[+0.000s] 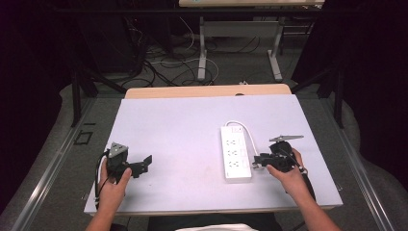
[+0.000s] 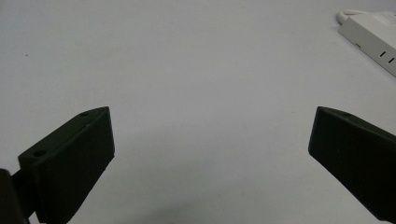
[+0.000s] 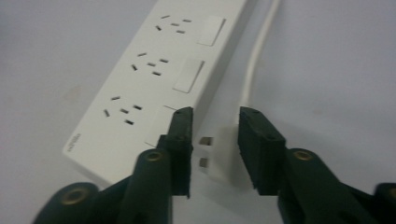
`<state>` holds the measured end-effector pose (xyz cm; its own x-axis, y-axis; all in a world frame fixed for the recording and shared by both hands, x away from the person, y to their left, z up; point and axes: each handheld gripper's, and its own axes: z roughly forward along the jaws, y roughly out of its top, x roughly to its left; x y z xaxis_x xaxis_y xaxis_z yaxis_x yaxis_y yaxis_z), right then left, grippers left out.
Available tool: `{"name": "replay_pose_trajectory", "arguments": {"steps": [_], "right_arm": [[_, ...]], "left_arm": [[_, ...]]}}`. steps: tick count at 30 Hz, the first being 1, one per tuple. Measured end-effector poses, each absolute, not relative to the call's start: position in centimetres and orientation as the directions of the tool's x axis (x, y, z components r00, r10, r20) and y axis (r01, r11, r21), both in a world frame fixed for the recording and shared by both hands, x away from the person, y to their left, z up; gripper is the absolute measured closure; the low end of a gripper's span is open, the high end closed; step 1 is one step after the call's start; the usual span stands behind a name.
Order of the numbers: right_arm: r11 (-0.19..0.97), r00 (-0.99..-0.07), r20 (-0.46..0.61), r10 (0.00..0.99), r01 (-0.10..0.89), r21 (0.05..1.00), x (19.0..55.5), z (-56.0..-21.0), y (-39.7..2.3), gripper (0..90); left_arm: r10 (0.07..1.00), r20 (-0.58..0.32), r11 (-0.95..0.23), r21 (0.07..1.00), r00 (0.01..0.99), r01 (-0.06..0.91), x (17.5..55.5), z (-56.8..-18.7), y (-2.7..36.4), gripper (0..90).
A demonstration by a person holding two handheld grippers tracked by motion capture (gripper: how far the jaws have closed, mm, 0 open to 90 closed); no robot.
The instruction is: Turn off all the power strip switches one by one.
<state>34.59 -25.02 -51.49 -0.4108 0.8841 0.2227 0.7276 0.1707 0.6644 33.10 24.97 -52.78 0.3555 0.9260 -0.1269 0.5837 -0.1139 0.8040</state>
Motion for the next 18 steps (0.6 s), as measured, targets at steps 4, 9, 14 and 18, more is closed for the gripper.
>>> {"name": "replay_pose_trajectory", "arguments": {"steps": [4,9,14,18], "right_arm": [[0.175,-0.399,0.195,0.896,0.721,0.671,34.8,-51.7,-26.0,51.9],[0.182,-0.38,0.146,0.913,0.702,0.688,34.8,-52.0,-27.3,37.1],[0.202,-0.366,0.087,0.927,0.678,0.707,35.0,-52.5,-28.9,23.6],[0.179,-0.349,0.098,0.932,0.678,0.713,35.0,-52.8,-30.2,23.3]], "left_arm": [[0.926,-0.127,-0.112,0.807,0.355,0.58,33.1,-52.8,25.0,0.4],[0.927,-0.127,-0.111,0.806,0.353,0.581,33.1,-52.8,25.0,0.4],[0.927,-0.127,-0.11,0.806,0.352,0.581,33.1,-52.8,25.0,0.4],[0.928,-0.132,-0.106,0.804,0.349,0.585,33.1,-52.8,25.0,0.4]]}}
